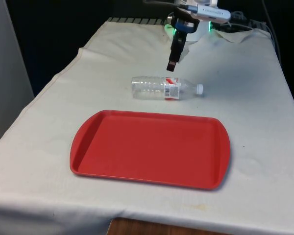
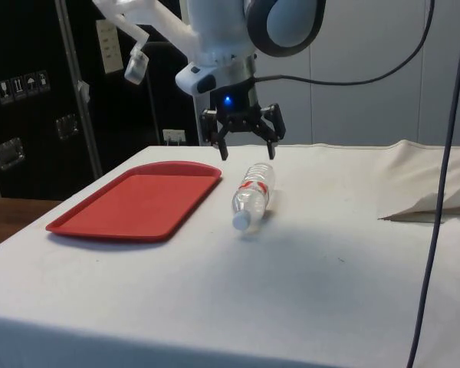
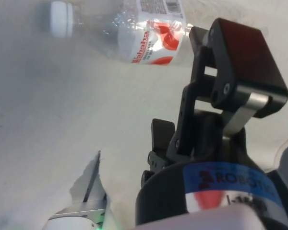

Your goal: Place the bottle upright on the tray.

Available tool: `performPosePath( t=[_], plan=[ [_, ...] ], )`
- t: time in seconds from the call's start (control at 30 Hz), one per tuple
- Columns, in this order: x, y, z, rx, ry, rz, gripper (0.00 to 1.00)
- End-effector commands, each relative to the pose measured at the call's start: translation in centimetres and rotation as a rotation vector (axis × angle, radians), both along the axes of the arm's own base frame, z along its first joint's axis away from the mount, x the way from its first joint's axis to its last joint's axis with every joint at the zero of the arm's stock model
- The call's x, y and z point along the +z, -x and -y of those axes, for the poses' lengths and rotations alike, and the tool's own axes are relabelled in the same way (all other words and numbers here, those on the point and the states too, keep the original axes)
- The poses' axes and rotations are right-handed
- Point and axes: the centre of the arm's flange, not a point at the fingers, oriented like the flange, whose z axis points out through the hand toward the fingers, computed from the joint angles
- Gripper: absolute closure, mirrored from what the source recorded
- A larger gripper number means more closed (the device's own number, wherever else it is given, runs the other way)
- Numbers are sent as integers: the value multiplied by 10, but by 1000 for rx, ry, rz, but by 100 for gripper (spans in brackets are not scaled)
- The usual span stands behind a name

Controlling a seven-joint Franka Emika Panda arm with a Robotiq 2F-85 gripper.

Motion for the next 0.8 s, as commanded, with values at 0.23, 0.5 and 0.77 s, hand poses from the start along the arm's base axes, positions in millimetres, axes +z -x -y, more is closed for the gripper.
performPosePath(
  t=[0.23, 0.5, 0.77],
  plan=[
    [0, -3, 11, 21, 63, -3, 0],
    [-1, -3, 22, 38, 105, -12, 0],
    [-4, -1, 32, 53, 149, -22, 0]
  ],
)
